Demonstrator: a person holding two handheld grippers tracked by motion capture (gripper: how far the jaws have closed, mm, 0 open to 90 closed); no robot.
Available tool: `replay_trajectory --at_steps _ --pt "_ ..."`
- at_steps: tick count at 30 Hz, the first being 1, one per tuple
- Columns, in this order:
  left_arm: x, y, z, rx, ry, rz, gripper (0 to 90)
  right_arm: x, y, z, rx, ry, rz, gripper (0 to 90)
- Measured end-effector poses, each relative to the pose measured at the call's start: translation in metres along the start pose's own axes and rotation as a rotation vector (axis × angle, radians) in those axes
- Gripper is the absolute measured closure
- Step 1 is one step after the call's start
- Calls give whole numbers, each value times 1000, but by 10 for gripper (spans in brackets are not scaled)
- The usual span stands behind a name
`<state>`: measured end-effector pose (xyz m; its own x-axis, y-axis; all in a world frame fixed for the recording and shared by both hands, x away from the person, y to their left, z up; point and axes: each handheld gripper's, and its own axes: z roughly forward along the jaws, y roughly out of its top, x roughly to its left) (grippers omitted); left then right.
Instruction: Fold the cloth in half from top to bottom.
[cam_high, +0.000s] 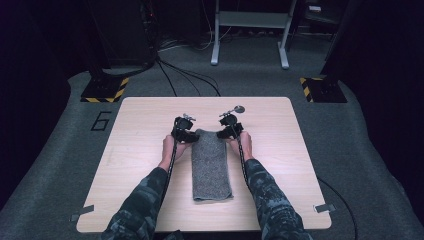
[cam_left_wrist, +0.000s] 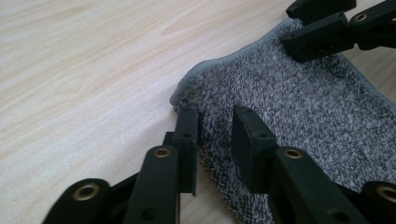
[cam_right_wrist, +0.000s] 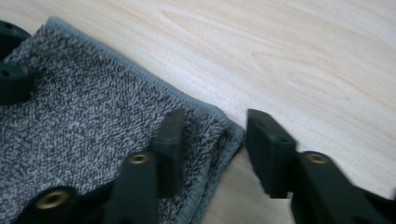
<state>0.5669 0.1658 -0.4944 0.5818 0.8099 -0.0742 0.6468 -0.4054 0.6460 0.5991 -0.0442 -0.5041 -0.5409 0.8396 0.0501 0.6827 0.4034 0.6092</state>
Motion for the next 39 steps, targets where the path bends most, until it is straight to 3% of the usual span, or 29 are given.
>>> replay_trajectory --at_steps 4,6,11,26,29,39 --pt "-1 -1 3 6 2 3 843 2 -1 -1 0 20 -4 805" --pt "-2 0 3 14 4 8 870 3 -1 -2 0 28 -5 852" --pt "-5 2 -4 -18 13 17 882 1 -3 -11 -35 49 1 866" --pt "-11 28 -45 -171 20 42 883 -3 12 -75 -235 67 -49 866" --pt "-10 26 -54 -185 -5 40 883 1 12 -84 -255 81 -41 866" --pt "-21 10 -77 -229 -34 61 882 16 -2 -113 -300 112 -103 866"
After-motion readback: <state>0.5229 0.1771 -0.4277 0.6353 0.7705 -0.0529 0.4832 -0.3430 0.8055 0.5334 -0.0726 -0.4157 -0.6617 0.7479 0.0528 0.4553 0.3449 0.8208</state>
